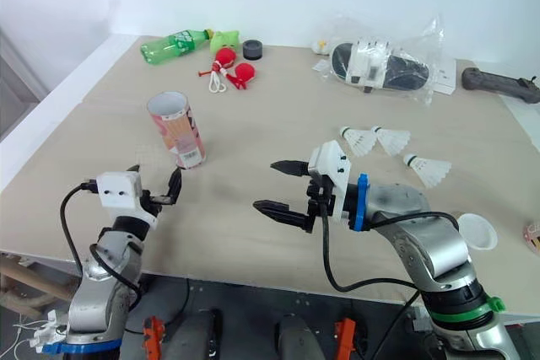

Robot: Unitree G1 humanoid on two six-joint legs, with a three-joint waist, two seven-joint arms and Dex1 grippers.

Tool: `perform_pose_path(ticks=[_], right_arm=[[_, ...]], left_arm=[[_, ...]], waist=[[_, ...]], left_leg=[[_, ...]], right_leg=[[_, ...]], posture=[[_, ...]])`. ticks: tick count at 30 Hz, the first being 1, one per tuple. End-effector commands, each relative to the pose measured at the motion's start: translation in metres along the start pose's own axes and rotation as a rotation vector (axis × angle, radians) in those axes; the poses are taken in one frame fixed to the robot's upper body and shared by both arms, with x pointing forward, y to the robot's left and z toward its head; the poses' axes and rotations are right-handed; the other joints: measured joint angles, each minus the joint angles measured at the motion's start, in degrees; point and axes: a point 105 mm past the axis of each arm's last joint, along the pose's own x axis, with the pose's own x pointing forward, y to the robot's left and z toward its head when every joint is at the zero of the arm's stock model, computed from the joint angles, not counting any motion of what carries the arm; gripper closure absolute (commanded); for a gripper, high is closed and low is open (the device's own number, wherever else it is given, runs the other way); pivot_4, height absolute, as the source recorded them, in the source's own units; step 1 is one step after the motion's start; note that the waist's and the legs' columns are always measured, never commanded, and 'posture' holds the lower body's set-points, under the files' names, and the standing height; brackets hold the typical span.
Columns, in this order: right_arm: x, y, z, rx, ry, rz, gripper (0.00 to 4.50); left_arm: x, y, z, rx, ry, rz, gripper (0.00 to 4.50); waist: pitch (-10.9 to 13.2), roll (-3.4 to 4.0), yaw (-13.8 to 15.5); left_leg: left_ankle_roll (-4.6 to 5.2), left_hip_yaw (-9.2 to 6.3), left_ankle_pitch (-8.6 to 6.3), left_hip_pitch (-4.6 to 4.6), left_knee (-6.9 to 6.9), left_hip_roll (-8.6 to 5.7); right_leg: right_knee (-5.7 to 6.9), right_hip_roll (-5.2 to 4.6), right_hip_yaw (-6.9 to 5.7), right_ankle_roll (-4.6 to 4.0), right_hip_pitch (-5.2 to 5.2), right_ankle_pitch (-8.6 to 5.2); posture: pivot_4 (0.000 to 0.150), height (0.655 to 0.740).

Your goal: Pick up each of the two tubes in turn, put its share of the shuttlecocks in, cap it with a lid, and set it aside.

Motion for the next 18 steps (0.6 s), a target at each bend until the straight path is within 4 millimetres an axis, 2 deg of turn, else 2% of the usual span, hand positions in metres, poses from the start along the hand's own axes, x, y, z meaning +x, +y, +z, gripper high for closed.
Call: perform_pose_path(ticks=[1,8,18], right_arm=[[0.002,0.0,0.01,-0.047,-0.031,0.002,0.04],[0.002,0.004,0.009,-0.042,-0.037,-0.012,0.04],[0.002,0.005,0.009,-0.037,-0.043,-0.029,0.04]], left_arm=[[0.007,-0.005,0.001,-0.002,0.007,-0.055,0.0],[0.022,0.0,0.001,-0.001,0.013,-0.066,0.0],[0.059,0.005,0.003,0.016,0.026,-0.093,0.0]], waist=[[0.0,0.0,0.0],[0.0,0.0,0.01],[0.0,0.0,0.02]], left_leg=[[0.0,0.0,0.0,0.0,0.0,0.01],[0.0,-0.02,0.0,-0.02,-0.02,0.02],[-0.01,-0.03,0.01,-0.01,0.0,0.01]], right_leg=[[0.0,0.02,0.0,-0.03,-0.02,0.02],[0.0,0.02,-0.01,-0.16,0.0,0.07],[0.01,0.04,-0.02,-0.1,0.0,0.1]], posture=[[0.15,0.74],[0.15,0.74],[0.15,0.74]])
